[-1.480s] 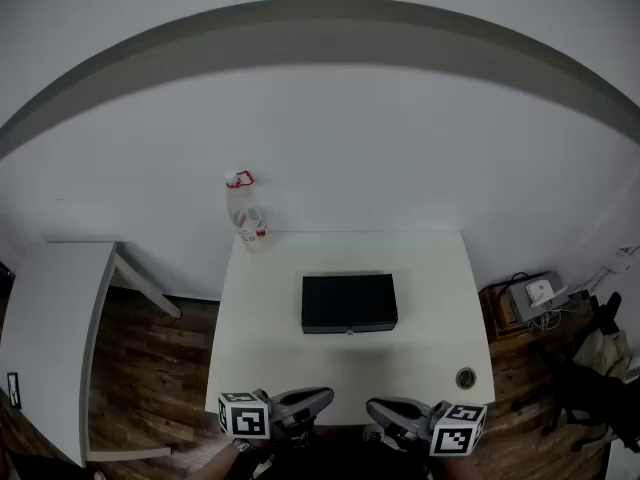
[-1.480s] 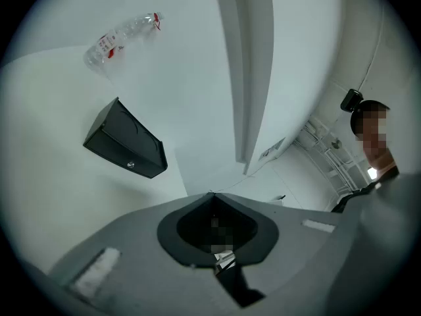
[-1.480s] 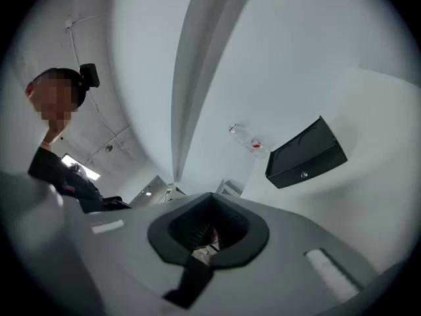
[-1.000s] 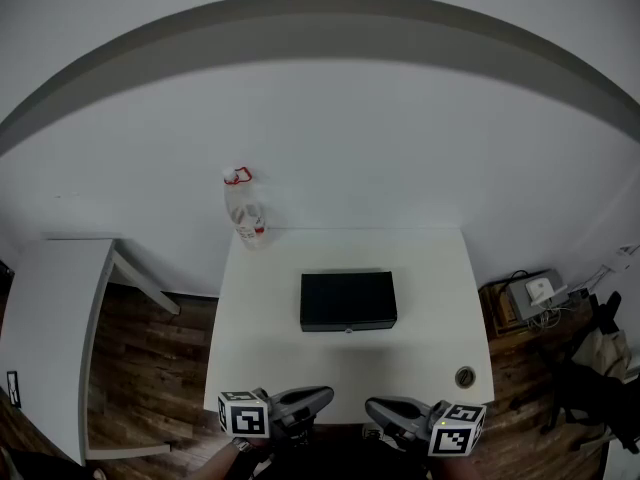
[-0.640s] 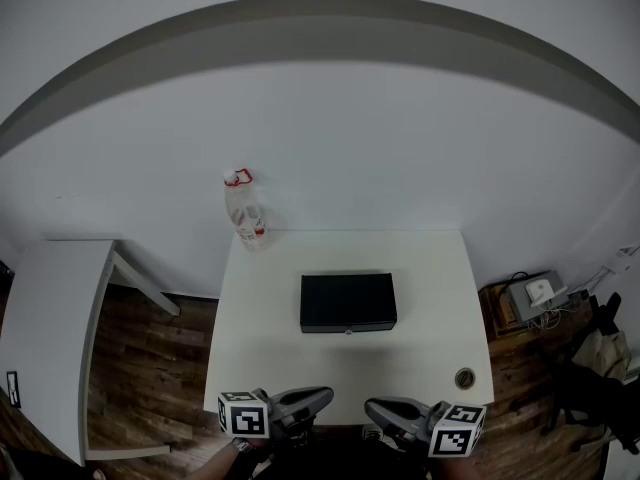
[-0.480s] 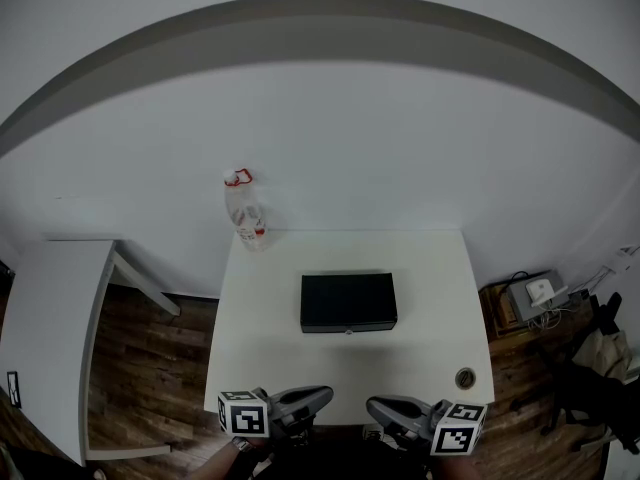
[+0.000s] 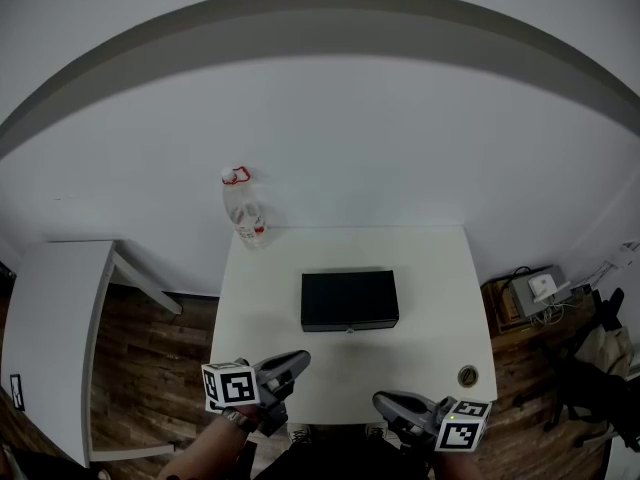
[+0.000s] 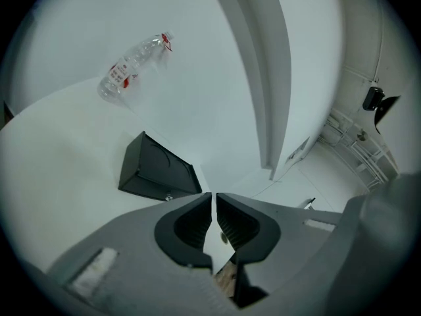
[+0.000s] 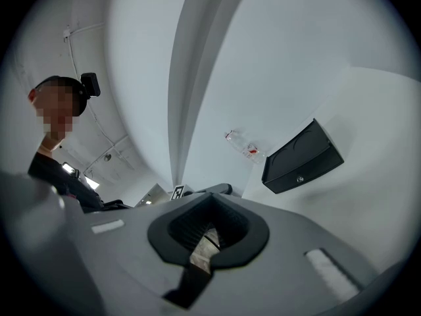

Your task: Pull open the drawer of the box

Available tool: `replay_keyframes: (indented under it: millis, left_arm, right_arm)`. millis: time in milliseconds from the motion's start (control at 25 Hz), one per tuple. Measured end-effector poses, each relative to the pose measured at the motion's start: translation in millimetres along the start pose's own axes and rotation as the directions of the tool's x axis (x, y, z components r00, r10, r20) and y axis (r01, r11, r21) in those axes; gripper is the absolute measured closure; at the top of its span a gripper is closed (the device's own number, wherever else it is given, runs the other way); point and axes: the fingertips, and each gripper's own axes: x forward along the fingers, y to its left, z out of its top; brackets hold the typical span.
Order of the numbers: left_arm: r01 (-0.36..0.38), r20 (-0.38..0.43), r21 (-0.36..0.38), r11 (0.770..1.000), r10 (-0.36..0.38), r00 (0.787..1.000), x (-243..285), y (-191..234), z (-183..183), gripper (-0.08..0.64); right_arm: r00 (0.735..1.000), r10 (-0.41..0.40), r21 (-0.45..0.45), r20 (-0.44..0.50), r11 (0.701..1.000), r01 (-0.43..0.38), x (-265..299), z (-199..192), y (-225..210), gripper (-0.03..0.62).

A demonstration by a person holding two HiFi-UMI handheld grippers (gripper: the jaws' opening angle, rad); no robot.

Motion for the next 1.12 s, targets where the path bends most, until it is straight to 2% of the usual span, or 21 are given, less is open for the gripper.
replay_keyframes:
  millis: [40,200,320,600,760,960,1120]
  left_arm:
    - [-0.019,0.001,0.005,1.0,0.019,1.0,0.8,7.2,5.1,0.526]
    - [-0.107,0.004,0.005,0.994,0.107,0.994,5.7,39.8,21.8,0.526]
    - [-0.169,-0.011,0.001,0.986,0.169,0.985,13.7,65.8,31.8,0.472]
    - [-0.323,-0.054,0.042,0.946,0.324,0.944,39.8,121.3,56.1,0.433]
    - [-0.365,-0.083,0.063,0.929,0.369,0.926,55.6,139.0,64.9,0.422]
    - [-0.437,-0.118,0.118,0.892,0.45,0.885,67.9,162.6,72.9,0.421]
    - [-0.444,-0.138,0.125,0.887,0.458,0.878,77.2,170.3,75.1,0.416]
  right_arm:
    - [1.0,-0.003,0.002,0.001,1.0,0.003,-0.4,0.1,-0.6,0.588]
    - [1.0,-0.019,0.01,0.006,1.0,0.019,-2.7,0.3,-3.7,0.588]
    - [0.999,-0.036,0.019,0.013,0.999,0.036,-4.7,0.1,-7.8,0.588]
    - [0.996,-0.078,0.042,0.043,0.996,0.077,-15.1,-1.2,-15.1,0.588]
    - [0.993,-0.099,0.057,0.06,0.994,0.095,-20.7,-3.4,-19.0,0.588]
    - [0.99,-0.119,0.073,0.077,0.991,0.113,-25.4,-4.1,-22.6,0.588]
    - [0.988,-0.129,0.085,0.084,0.989,0.122,-26.2,-4.1,-26.2,0.588]
